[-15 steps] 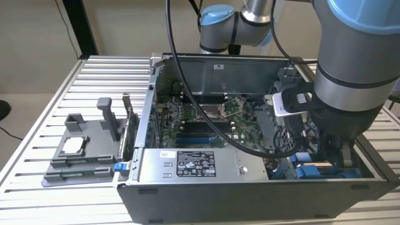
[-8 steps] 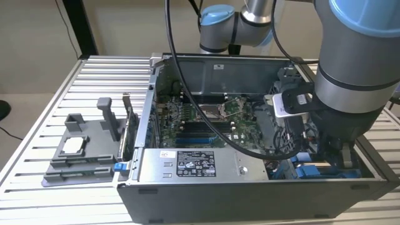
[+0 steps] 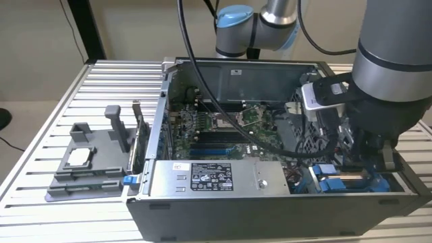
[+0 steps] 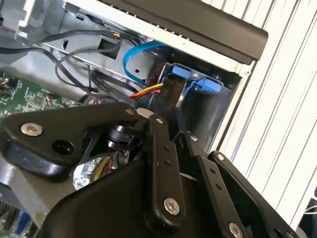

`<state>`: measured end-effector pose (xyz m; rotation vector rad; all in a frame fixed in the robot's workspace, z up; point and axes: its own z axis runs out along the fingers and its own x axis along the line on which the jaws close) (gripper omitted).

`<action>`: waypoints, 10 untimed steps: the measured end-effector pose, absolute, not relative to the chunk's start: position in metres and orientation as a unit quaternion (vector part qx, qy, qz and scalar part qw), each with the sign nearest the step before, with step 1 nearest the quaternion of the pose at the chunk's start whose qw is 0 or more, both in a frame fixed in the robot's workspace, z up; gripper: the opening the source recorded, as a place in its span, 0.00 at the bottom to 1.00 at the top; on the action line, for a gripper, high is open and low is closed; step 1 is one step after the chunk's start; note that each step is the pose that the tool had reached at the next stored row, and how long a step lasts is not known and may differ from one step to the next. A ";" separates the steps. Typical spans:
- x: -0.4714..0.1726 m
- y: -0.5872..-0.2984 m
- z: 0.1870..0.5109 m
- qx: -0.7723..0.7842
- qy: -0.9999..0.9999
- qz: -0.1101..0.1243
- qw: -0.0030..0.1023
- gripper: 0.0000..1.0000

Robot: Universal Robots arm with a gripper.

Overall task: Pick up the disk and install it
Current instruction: 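Insert the second disk wire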

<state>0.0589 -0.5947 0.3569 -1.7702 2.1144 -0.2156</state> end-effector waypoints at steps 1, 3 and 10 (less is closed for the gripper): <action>0.059 -0.595 0.361 -0.629 0.751 -0.077 0.187 1.00; 0.059 -0.595 0.368 -0.629 0.751 -0.077 0.187 1.00; 0.059 -0.595 0.369 -0.630 0.753 -0.070 0.177 0.00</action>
